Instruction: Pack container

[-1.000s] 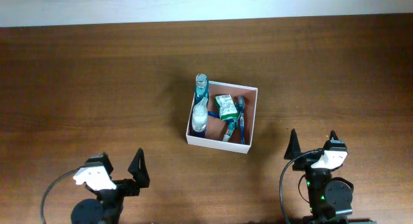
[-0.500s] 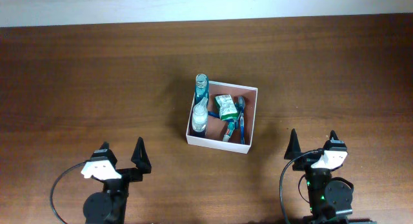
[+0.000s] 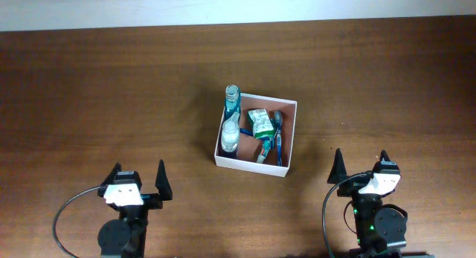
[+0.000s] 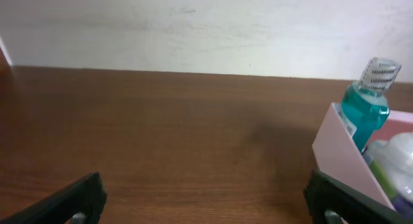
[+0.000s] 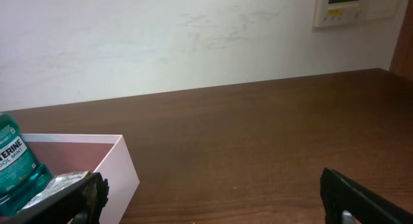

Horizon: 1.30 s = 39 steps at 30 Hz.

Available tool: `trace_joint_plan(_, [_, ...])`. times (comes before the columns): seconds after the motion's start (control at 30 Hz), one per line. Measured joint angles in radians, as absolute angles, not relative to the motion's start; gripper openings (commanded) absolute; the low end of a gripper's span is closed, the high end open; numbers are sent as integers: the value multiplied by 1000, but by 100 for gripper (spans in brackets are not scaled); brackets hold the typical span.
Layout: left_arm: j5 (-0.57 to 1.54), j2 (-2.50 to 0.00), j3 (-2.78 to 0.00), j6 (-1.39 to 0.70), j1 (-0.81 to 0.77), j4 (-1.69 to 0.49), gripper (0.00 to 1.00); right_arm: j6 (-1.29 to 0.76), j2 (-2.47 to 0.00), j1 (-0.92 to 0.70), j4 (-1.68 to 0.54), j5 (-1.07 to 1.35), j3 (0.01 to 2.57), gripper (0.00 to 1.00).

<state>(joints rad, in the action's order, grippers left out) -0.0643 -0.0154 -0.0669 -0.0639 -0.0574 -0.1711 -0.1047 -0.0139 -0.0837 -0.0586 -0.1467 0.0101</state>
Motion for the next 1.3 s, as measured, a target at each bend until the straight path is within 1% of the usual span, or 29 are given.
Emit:
trace_joint_plan(0.37, [-64, -15, -66, 0, -57, -171, 99, -105, -14, -84, -59, -147, 10, 98])
trace_joint_plan(1.3, [-65, -15, -64, 1, -57, -170, 99, -105, -14, -84, -59, -147, 10, 98])
